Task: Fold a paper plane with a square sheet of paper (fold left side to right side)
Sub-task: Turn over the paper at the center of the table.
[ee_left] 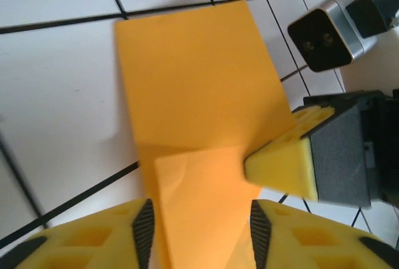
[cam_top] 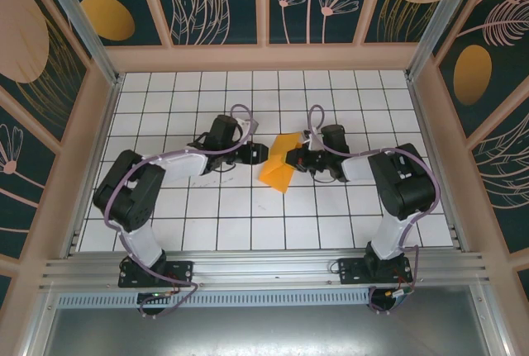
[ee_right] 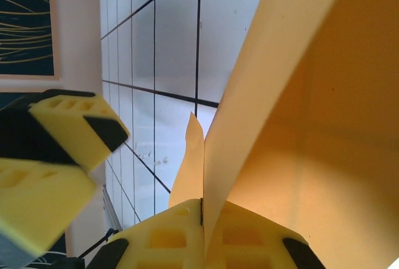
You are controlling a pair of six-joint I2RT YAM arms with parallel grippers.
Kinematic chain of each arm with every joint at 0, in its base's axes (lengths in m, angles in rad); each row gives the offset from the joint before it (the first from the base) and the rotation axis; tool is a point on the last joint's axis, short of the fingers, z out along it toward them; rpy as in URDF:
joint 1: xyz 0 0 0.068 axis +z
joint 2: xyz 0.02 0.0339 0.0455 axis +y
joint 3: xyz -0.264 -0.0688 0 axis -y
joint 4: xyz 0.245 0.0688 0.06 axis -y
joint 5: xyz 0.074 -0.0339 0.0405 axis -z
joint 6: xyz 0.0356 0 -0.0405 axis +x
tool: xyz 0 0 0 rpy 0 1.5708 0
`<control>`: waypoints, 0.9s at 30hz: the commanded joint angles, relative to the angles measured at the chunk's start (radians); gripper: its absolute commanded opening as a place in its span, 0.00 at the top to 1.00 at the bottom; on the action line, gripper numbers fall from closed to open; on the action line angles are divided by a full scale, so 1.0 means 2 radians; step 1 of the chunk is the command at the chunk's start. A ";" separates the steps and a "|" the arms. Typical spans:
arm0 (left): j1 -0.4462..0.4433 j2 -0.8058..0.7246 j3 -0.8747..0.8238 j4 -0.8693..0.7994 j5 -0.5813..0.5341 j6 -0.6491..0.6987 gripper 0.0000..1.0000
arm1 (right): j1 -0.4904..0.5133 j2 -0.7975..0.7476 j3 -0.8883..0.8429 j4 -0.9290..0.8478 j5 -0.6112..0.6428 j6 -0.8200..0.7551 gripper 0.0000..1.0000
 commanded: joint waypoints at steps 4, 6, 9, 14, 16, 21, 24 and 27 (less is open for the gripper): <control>0.050 -0.121 -0.032 0.056 -0.002 -0.061 0.15 | -0.053 -0.079 0.018 0.042 -0.075 -0.054 1.00; 0.065 -0.148 -0.046 0.084 0.017 -0.089 0.04 | -0.067 -0.104 0.027 0.053 -0.108 -0.059 1.00; 0.078 -0.173 -0.068 0.166 0.072 -0.151 0.01 | -0.075 -0.138 0.052 0.045 -0.146 -0.074 1.00; 0.077 -0.171 -0.070 0.309 0.167 -0.242 0.01 | -0.070 -0.169 0.111 0.044 -0.206 -0.074 1.00; 0.073 -0.168 -0.062 0.339 0.191 -0.259 0.02 | -0.060 -0.174 0.137 0.031 -0.215 -0.082 1.00; 0.052 -0.156 -0.036 0.338 0.211 -0.249 0.02 | -0.023 -0.173 0.188 0.005 -0.220 -0.099 1.00; 0.044 -0.148 -0.028 0.351 0.215 -0.257 0.03 | -0.008 -0.170 0.205 -0.001 -0.219 -0.100 1.00; 0.039 -0.145 -0.024 0.363 0.216 -0.262 0.12 | 0.000 -0.167 0.212 0.001 -0.224 -0.095 1.00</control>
